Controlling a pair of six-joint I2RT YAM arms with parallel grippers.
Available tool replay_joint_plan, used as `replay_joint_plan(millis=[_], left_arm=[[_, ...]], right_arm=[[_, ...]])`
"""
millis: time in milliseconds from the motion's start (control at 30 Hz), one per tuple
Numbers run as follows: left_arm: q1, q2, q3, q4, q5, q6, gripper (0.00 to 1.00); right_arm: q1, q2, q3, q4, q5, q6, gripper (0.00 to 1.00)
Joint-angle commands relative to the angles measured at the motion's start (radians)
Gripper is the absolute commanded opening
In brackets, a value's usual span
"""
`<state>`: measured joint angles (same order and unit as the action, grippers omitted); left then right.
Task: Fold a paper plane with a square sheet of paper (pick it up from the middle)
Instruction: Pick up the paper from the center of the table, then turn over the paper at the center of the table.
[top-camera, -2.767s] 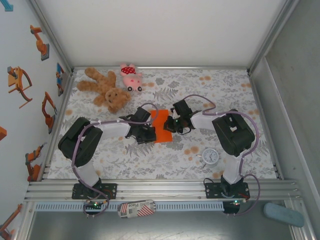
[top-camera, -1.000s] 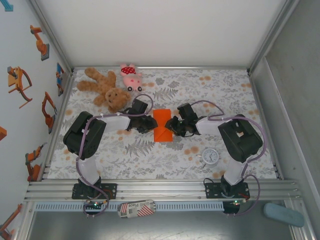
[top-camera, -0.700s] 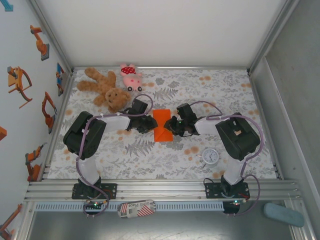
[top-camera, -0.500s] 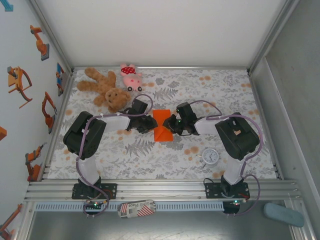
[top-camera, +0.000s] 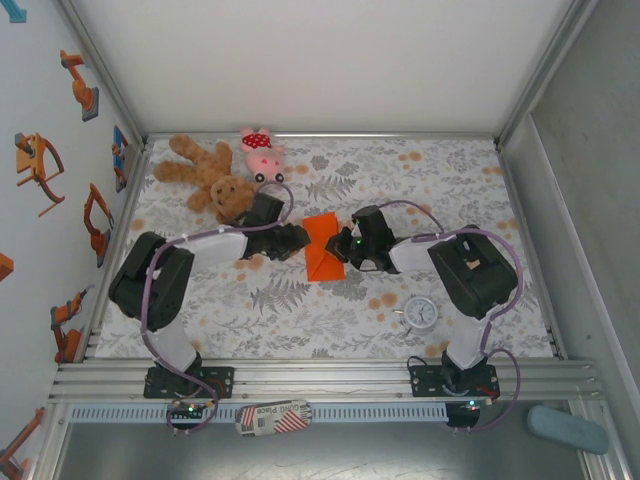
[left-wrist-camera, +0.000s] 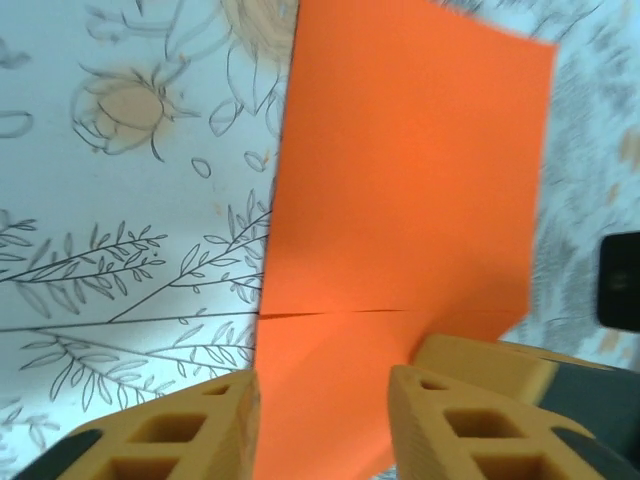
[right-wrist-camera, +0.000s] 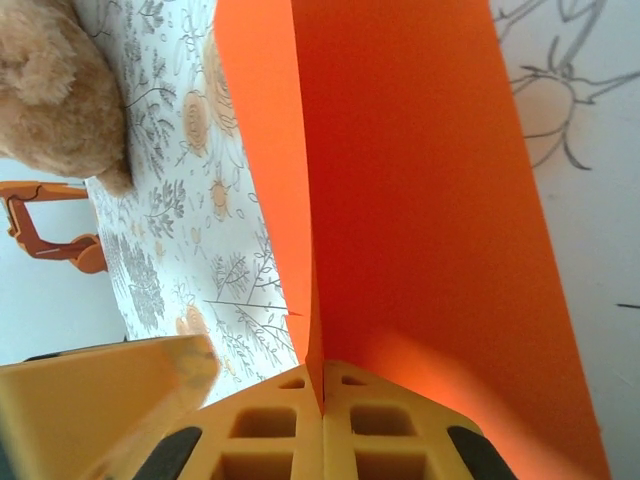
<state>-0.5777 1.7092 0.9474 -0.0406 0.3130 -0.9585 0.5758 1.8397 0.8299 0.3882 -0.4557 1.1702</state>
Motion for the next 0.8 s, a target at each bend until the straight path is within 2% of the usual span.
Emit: replay_joint_plan(millis=[0, 200, 400, 533, 767], left_arm=[[0.036, -0.129, -0.050, 0.013, -0.003, -0.018, 0.46], [0.085, -0.379, -0.169, 0.105, 0.000, -0.056, 0.71], [0.086, -0.553, -0.244, 0.246, 0.050, -0.090, 0.94], [0.081, -0.579, -0.274, 0.355, 0.120, -0.143, 0.99], [0.058, -0.553, -0.275, 0.396, 0.158, -0.156, 1.00]], right_arm=[[0.006, -0.083, 0.009, 0.036, 0.009, -0.074, 0.00], [-0.002, -0.258, 0.071, -0.061, -0.008, -0.183, 0.00], [-0.029, -0.316, 0.108, 0.010, -0.125, -0.123, 0.00], [-0.037, -0.312, 0.121, 0.125, -0.196, -0.027, 0.00], [-0.039, -0.291, 0.113, 0.275, -0.251, 0.090, 0.00]])
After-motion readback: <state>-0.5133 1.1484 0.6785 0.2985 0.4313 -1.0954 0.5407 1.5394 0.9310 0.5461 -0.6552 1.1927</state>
